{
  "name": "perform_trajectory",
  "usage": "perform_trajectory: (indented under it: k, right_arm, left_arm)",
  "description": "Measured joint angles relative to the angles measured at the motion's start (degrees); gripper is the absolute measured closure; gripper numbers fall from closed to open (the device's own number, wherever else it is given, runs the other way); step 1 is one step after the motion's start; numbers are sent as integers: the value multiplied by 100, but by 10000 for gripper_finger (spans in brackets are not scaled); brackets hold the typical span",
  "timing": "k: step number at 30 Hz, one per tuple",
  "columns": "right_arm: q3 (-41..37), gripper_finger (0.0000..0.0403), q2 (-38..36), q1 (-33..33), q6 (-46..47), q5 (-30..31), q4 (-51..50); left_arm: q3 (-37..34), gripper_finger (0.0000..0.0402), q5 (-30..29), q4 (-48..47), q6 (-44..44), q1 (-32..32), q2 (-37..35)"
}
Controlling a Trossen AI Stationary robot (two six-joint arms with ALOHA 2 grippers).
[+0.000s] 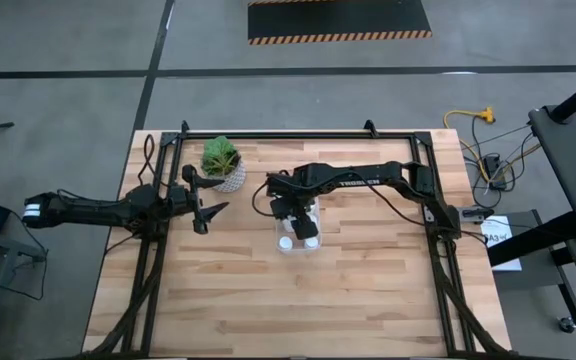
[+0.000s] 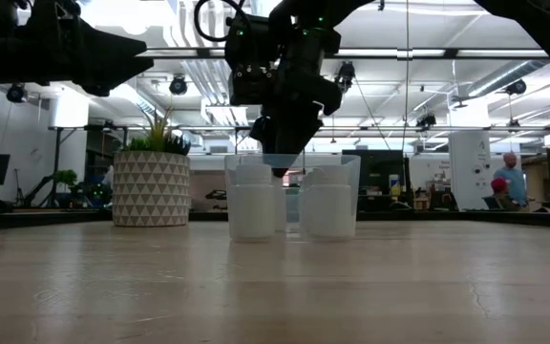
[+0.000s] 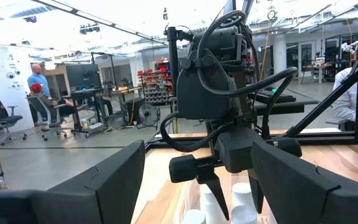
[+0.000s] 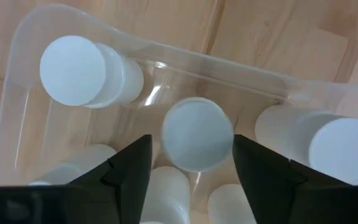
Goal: Pick and place pill bottles into a basket
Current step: Adjust the white pill bottle, then return to Home Position
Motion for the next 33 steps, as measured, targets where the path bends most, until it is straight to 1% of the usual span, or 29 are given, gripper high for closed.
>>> perform_trajectory:
  k: [6,12,17,27,33]
  right_arm:
    - [0,149,0,0,-6,1,8]
    - [0,133,2,0,-30,-1,115]
    - [45,132,0,0,-43,0,105]
    - [567,140,-31,0,-31,-5,-214]
    - [566,144,-90,-2,505,-56,-170]
  left_arm:
    - [0,125,0,-1,0,-1,0]
    - [0,125,1,-1,0,-1,0]
    - [0,125,2,-3,-2,1,2]
    - [-13,125,17,-9,-2,-1,0]
    - [-210,125,85,-14,-4,-1,-53]
